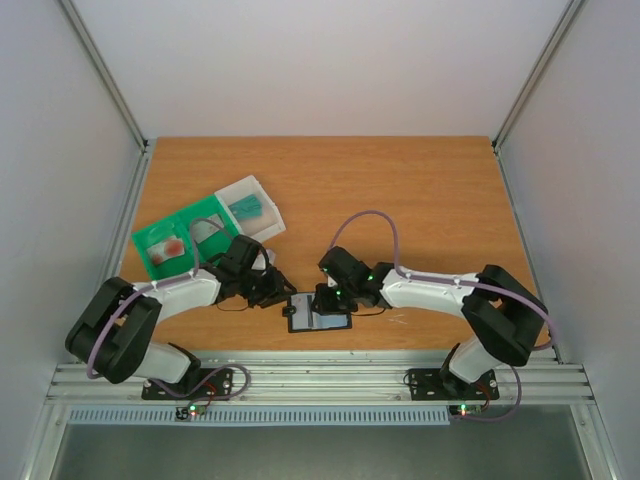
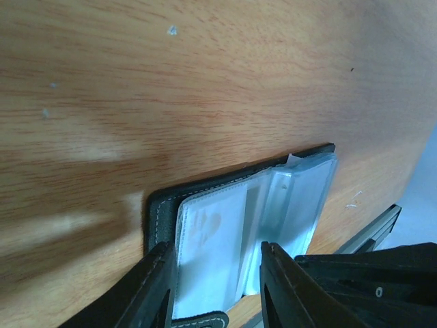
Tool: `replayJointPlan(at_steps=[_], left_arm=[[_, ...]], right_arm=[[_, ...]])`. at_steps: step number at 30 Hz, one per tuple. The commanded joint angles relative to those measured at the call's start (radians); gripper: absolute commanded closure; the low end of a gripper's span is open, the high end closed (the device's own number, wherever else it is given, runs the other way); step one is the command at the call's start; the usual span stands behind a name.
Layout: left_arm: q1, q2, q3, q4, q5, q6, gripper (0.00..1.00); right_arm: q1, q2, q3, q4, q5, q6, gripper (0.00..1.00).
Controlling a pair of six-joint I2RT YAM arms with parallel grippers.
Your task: Take the credit cards out of the card holder
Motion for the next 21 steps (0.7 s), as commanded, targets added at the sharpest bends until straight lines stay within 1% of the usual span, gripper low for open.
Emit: replayJointPlan(at_steps=[1,7,12,21], left_arm=[[-0.006,0.015,-0.02,0.057,0.012,-0.004,0.65],[-0.005,0.022,-0.02,0.06,0.014,-0.001,0.65],[-0.006,0.021,-0.021,0.061,0.018,-0.003,0.65],[-0.006,0.002,-0.018,0.071,0.032,-0.016,0.65]], right_arm=[[0.008,0.053,0.04,0.039,0.002,0.012,0.81],[0.007,0.11,0.05,0.01,0.027,0.012,0.83],[0.008,0.127,0.041,-0.058,0.115,0.001,0.89],[0.008,0.145,0.015,-0.058,0.143,0.001,0.99]])
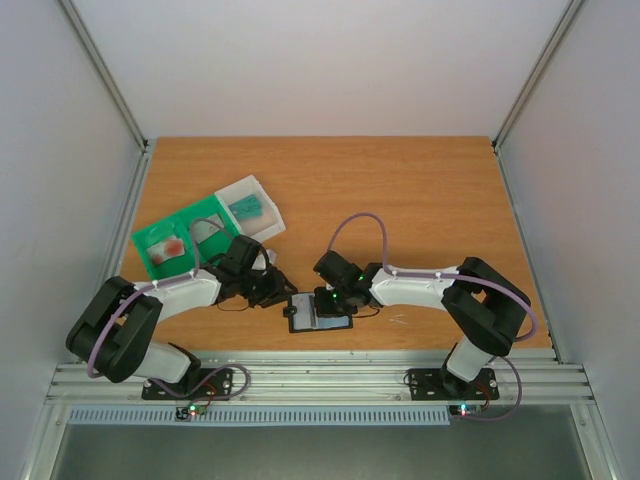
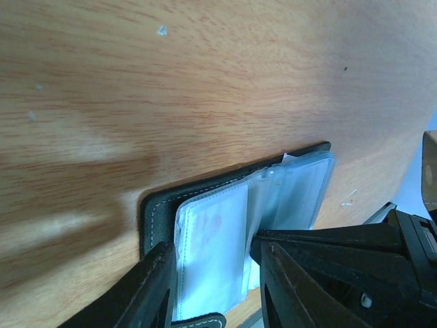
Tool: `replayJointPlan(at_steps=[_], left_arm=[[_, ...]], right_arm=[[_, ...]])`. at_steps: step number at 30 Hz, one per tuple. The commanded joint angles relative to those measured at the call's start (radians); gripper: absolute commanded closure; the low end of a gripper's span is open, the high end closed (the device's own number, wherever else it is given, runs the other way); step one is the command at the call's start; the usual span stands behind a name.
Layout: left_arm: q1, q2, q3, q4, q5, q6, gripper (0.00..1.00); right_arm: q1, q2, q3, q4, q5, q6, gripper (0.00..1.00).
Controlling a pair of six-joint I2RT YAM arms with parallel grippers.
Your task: Take the credit cards out of the card holder
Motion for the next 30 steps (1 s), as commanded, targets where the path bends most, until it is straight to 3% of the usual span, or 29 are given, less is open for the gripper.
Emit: replayJointPlan(at_steps=[1,14,30], left_arm=[[-0.006,-0.004,-0.011,0.053,0.025,-0.013,0.64],[-0.007,0.047,-0.039,0.206,0.083,-0.064,0.58],[-0.018,0.103,-0.041,0.216,0.059,-0.049,0.59]], right_arm=[[0.006,0.032,-0.016,-0.036,0.074,-0.001,0.99],[0.006,0.023,-0.048,-0.001,0.073,0.015,0.99],[0.006,0.021,-0.055,0.008,0.075,0.015,0.99]])
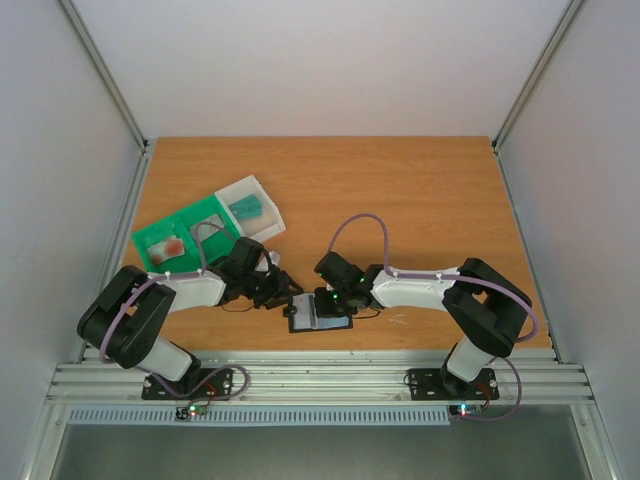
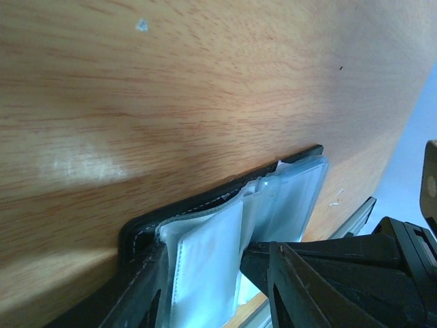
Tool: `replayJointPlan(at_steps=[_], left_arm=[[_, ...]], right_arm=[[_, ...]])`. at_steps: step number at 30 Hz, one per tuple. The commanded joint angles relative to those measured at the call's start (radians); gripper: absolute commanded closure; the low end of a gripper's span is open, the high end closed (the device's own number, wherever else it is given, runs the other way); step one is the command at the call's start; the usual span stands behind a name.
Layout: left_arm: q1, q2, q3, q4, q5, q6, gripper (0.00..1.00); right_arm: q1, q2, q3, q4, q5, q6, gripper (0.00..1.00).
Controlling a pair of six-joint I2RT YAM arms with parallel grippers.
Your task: Take the credit cards out of the card holder
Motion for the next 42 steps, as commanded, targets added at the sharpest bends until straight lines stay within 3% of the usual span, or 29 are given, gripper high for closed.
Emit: replayJointPlan(at_steps=[1,9,18,30,42], left_arm=[[-0.018,0.018,-0.008,0.057,0.004,0.001,0.59],[-0.031,-0.003,-0.007,0.082,0.023,-0.029,0.74],[-0.044,-0.024,-0.001,0.079,0.02,-0.045,0.85],[-0.111,-0.054,0.047,0.056,0.0,-0.075,0.73],[-0.158,-0.045,0.082,0.05,-0.02,-0.09,0.71]], right_arm=[[0.002,0.028,-0.034,-0.025,0.068,0.009,0.99],[0.004,0.02,-0.048,0.007,0.067,0.011,0.99],[0.003,-0.012,-0.082,0.07,0.052,0.011,0.98],[0.003,-0.116,-0.121,0.107,0.069,-0.006,0.86],[0.003,-0.213,-0.154,0.052,0.139,-0.016,0.86]])
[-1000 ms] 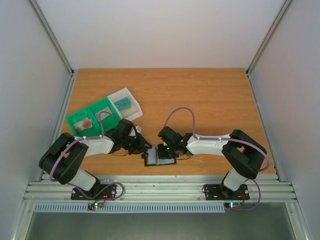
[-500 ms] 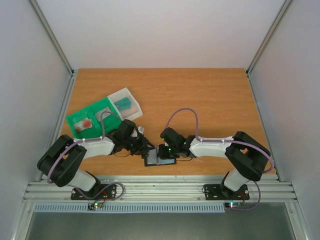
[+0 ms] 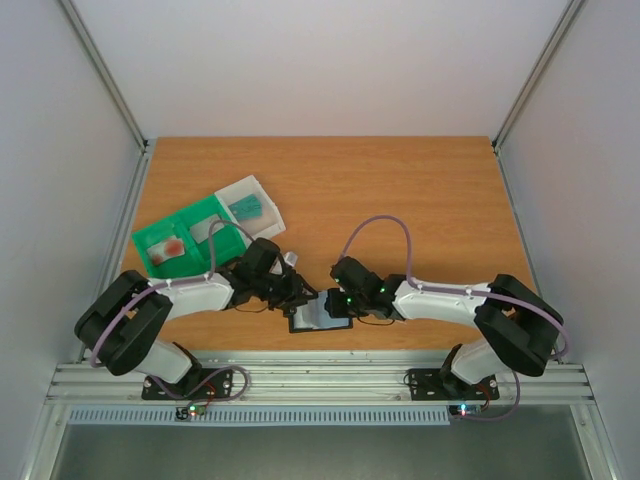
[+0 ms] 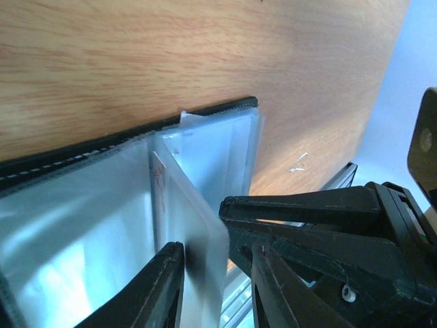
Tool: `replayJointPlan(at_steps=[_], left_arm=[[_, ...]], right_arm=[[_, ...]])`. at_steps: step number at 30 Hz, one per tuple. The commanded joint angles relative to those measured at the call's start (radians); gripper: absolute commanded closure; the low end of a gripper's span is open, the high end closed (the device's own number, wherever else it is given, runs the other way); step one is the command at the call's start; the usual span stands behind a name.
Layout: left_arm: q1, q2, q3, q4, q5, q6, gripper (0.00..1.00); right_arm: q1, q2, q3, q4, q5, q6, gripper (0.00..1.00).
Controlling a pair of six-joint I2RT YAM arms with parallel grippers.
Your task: Take the credit cards out of the card holder
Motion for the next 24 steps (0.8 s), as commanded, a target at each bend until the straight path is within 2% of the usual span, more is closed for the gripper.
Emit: replayJointPlan(at_steps=[1,12,24], left_arm=[[-0.026,-0.01,0.04,0.022,-0.018,-0.011,0.71],[-0.069,0.051,0.075,0.047,-0.021,-0.017,0.71],[-0.07,0.044,0.079,0.005,-0.052,0.01,0.7]], right_arm=[[0.003,-0.052,-0.011,-0.046,0.073,-0.015,0.85],[0.003,-0.189,-0.035,-0.156,0.209,-0.011,0.85],[0.003,-0.248,-0.029,-0.194,0.228,-0.014,0.85]])
